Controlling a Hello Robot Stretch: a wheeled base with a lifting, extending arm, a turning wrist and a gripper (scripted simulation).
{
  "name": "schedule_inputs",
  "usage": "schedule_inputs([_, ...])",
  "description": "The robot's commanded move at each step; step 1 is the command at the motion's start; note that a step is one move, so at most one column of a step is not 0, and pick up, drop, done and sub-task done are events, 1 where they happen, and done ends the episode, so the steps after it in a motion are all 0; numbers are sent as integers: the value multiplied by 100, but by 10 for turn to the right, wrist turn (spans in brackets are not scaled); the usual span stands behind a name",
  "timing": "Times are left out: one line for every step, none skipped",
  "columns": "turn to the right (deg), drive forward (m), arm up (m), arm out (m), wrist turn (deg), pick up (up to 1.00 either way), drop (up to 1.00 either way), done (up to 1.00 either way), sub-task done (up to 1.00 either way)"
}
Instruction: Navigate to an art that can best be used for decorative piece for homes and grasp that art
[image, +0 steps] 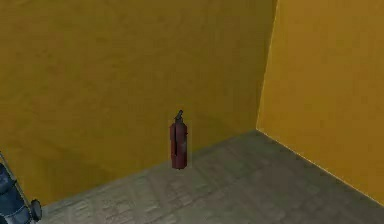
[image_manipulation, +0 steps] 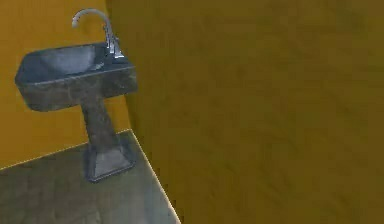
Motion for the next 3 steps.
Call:
schedule_inputs([-300, 0, 0, 0, 0, 0, 0, 0, 0])
schedule_inputs([0, 10, 0, 0, 0, 0, 0, 0, 0])
schedule_inputs([-450, 0, 0, 0, 0, 0, 0, 0, 0])
